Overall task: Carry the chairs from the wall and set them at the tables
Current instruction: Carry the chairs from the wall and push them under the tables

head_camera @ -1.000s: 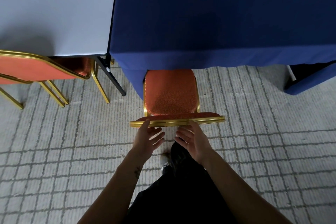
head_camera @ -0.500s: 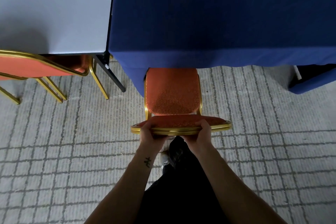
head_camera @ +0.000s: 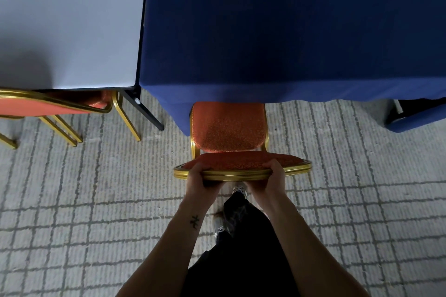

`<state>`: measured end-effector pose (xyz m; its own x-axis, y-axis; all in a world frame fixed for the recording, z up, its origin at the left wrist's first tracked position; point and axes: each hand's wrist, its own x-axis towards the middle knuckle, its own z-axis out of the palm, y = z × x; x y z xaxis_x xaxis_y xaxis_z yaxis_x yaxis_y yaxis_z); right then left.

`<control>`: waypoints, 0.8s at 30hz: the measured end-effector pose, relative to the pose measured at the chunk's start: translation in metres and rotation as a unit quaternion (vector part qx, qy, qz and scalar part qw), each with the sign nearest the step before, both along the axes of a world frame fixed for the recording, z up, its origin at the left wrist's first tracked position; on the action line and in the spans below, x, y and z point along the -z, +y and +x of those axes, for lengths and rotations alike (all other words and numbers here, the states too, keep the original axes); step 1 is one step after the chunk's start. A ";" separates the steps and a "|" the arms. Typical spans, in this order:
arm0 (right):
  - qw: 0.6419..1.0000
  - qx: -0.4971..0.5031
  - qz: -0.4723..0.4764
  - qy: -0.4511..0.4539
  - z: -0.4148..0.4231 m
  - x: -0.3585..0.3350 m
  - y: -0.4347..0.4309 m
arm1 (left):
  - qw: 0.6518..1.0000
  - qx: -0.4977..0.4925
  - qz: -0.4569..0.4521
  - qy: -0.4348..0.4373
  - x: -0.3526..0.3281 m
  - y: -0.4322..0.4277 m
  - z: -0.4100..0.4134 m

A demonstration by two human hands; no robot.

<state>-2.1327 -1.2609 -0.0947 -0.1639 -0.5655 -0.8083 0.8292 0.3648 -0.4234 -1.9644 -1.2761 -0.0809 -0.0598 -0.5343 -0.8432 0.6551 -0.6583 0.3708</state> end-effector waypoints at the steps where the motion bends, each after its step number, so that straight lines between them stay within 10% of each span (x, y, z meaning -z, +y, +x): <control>1: 1.000 0.001 0.000 -0.006 0.001 -0.002 -0.012 | 1.000 -0.004 0.003 -0.005 -0.003 -0.014 0.000; 24: 0.999 -0.013 -0.020 -0.021 -0.013 -0.006 -0.258 | 0.994 -0.068 -0.012 0.080 0.016 -0.256 -0.025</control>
<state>-2.1453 -1.5191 -0.0885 -0.1143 -0.6012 -0.7909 0.8373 0.3701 -0.4024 -1.9893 -1.5322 -0.0964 -0.1177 -0.5658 -0.8161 0.7887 -0.5527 0.2694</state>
